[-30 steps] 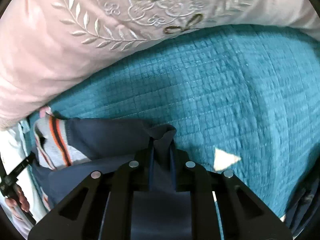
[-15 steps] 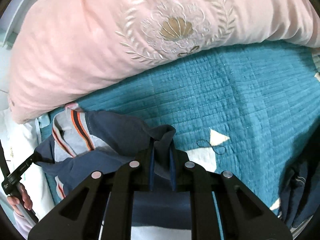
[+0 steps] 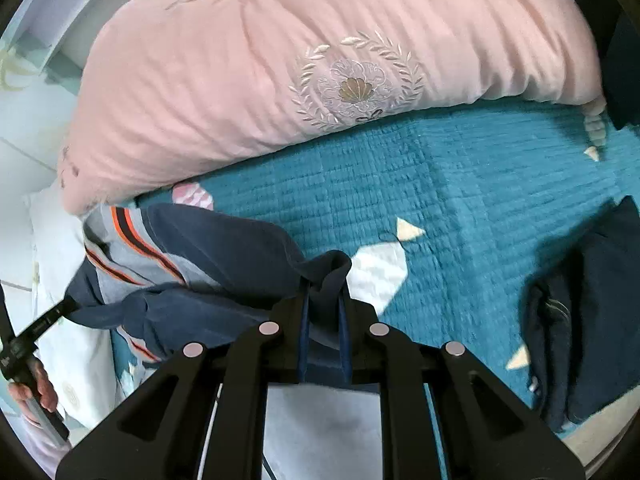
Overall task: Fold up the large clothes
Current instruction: 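Lift the hem with both tools and fold it over toward the collar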
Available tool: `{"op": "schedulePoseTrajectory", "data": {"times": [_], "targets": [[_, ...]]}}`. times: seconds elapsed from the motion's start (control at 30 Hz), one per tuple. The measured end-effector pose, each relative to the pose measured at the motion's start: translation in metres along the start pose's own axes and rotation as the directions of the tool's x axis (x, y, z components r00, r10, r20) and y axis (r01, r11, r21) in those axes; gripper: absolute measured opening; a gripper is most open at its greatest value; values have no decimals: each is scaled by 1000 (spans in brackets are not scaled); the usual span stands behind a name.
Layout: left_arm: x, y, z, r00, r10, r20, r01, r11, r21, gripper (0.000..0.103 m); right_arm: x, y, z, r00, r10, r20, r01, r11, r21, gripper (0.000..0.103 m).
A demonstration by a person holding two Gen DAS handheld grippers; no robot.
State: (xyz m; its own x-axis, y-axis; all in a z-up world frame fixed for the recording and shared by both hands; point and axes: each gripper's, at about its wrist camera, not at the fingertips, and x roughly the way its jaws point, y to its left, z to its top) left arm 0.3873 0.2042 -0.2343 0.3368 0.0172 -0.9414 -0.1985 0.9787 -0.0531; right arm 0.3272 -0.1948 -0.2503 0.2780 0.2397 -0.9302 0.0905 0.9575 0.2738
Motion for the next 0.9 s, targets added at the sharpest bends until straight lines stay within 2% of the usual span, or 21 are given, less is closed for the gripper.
{"op": "schedulePoseTrajectory", "data": {"times": [0.17, 0.37, 0.63, 0.77, 0.9], "targets": [[-31, 7, -26, 999, -18, 34, 17, 1000, 16, 2, -31, -1, -32, 1000, 4, 25, -4, 999, -32, 11], [-62, 22, -75, 997, -31, 70, 29, 999, 33, 2, -66, -4, -82, 999, 15, 40, -12, 997, -76, 11], [-80, 60, -173, 993, -61, 98, 59, 998, 25, 2, -76, -23, -168, 999, 39, -1, -38, 990, -135, 11], [-59, 74, -223, 995, -94, 22, 94, 995, 16, 2, -49, -31, -219, 997, 2, -73, -16, 983, -184, 12], [-23, 71, -274, 996, -67, -62, 69, 997, 35, 2, -9, -42, -258, 987, -31, -156, 4, 985, -170, 12]]}}
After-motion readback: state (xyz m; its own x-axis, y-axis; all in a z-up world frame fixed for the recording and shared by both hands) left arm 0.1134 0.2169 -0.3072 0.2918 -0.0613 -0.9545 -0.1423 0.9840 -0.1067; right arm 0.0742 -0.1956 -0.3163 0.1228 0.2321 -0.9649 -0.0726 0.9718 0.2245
